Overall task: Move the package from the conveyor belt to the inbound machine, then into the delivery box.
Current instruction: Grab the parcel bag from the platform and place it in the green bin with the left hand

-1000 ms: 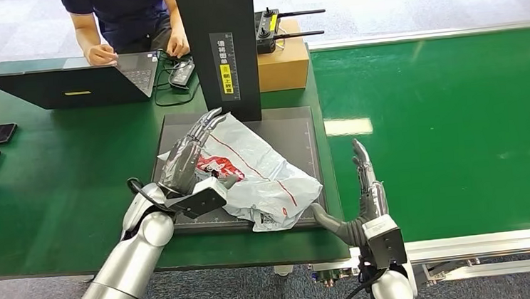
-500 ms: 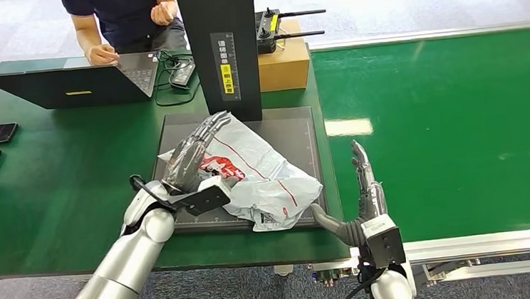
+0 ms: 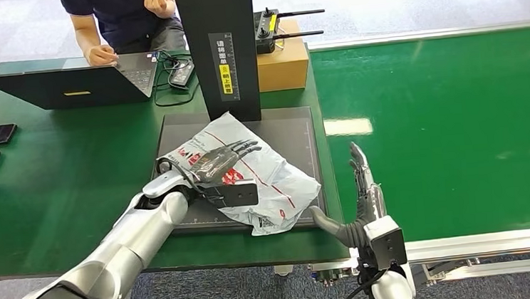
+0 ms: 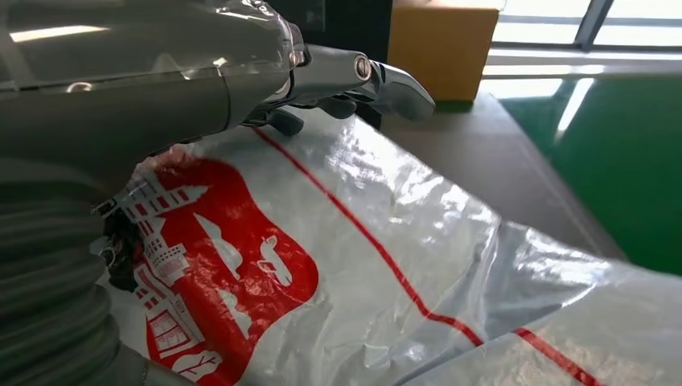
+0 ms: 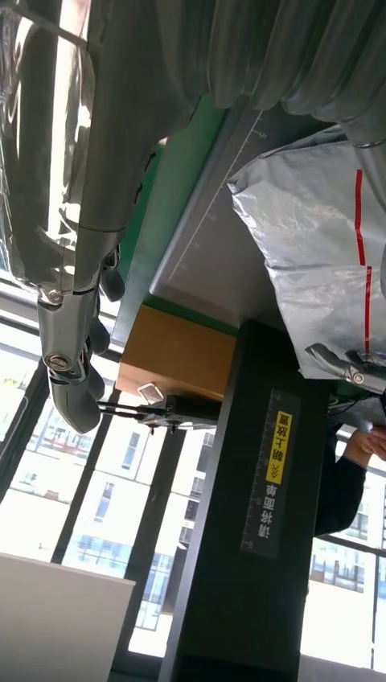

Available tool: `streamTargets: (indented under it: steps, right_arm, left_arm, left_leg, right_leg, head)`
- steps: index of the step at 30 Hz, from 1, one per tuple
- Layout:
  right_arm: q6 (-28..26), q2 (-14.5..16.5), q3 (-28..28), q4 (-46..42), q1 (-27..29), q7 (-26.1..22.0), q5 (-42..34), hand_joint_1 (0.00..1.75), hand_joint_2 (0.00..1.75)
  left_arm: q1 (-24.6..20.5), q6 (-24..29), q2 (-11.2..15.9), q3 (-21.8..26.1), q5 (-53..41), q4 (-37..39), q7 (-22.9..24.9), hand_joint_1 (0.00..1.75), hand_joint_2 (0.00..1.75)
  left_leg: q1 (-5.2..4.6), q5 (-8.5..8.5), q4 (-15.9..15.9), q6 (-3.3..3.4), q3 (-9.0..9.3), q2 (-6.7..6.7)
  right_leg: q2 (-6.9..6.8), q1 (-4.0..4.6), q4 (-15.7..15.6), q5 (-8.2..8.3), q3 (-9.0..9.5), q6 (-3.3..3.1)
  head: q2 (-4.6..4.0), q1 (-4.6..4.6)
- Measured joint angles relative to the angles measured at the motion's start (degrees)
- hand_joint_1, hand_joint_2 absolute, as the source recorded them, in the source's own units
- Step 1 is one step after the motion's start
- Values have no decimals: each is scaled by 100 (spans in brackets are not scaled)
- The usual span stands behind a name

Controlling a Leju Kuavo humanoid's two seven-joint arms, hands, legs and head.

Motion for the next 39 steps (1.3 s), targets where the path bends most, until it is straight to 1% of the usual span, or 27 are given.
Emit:
streamTargets:
  steps: [5,12,17,18,19,21,22,23,39]
  right_arm:
    - [140,4,14,87,-137,19,-4,0,175]
    - [164,10,21,183,-267,35,8,0,175]
    - [156,25,46,198,-264,51,28,0,175]
    - [151,25,54,198,-262,54,32,0,175]
    - [144,26,61,198,-261,59,36,0,175]
    - [133,29,72,199,-261,68,41,0,175]
    - [126,33,76,199,-261,73,42,0,175]
    - [119,37,83,200,-262,79,45,0,175]
    - [72,55,113,328,-287,105,94,0,175]
  left_arm:
    - [-97,-87,2,-85,116,265,121,0,175]
    - [-164,-261,-21,-135,131,499,366,0,175]
    - [-110,-183,-47,-174,137,598,462,0,175]
    - [-98,-153,-51,-182,137,610,465,9,175]
    - [-89,-126,-53,-187,137,621,461,47,175]
    - [-78,-82,-57,-192,139,641,429,134,175]
    - [-73,-56,-57,-194,143,648,403,169,175]
    - [-68,-24,-58,-194,155,653,370,175,175]
    - [-108,714,-40,-142,390,665,-62,175,175]
  left_leg:
    - [0,1,-1,-1,1,0]
    - [0,3,-1,-3,3,-1]
    - [0,2,-1,-2,5,-1]
    - [0,2,-1,-2,6,-1]
    - [0,2,-1,-3,7,-1]
    - [0,2,-1,-3,9,-1]
    - [0,3,-1,-3,10,-1]
    - [0,3,-1,-3,10,-1]
    - [0,4,-1,-4,9,-2]
  right_leg:
    - [0,0,3,1,1,-1]
    - [-1,0,4,2,4,-2]
    - [-1,0,4,1,5,-2]
    - [-1,0,4,1,5,-2]
    - [-1,0,4,1,7,-2]
    - [-1,0,4,2,9,-2]
    - [-1,0,4,2,9,-3]
    - [-1,0,4,2,10,-3]
    - [-2,0,5,3,9,-4]
  head:
    - [0,1]
    - [0,1]
    - [0,1]
    - [0,1]
    - [0,1]
    - [0,0]
    - [0,1]
    - [0,1]
    - [0,1]
